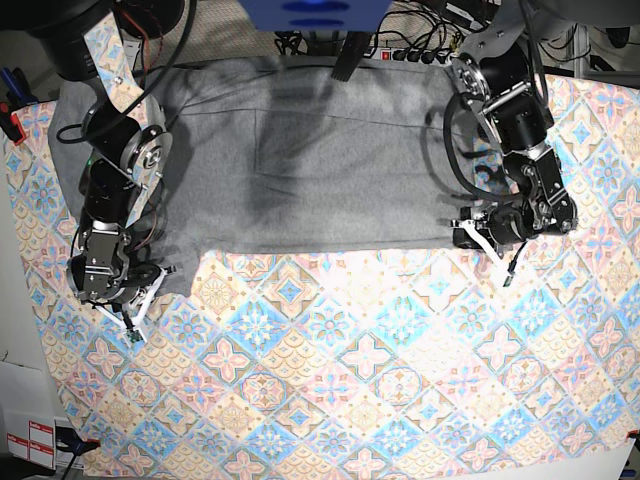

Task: Fold the T-shirt properly
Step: 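Lower both grippers onto the hem corners of the grey shirt, then close both grippers on the hem corners and lift slightly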

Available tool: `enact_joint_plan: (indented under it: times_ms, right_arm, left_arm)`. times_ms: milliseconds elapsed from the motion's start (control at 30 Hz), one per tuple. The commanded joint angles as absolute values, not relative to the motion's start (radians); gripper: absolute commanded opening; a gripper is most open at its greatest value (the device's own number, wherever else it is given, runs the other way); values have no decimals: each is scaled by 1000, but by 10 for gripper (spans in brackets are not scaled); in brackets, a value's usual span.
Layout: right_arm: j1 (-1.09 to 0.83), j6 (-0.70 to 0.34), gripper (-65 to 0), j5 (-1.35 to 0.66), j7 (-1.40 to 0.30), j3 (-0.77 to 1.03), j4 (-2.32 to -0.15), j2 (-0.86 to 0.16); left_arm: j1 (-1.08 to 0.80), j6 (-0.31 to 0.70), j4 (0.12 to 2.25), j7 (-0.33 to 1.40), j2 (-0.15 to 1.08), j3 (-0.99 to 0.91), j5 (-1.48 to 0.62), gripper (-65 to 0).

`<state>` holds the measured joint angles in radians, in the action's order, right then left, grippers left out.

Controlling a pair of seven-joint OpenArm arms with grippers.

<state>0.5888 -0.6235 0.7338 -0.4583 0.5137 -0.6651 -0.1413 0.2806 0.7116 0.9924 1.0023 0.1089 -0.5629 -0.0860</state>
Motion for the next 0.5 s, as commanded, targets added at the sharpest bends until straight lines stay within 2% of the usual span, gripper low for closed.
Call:
enact_joint_plan:
  times_ms: [0, 167, 467]
  right_arm:
    - [631, -613, -605, 727, -441, 515, -685, -151]
    - [653, -533, -605, 727, -440, 512, -685, -128]
    - [685, -522, -605, 723, -432, 516, -688, -127]
  left_arm:
    - [302, 698, 1001, 1004, 131, -564, -62, -590]
    - [318, 698, 1001, 1006, 133, -564, -64, -590]
    - [363, 698, 1001, 1012, 133, -650, -56, -590]
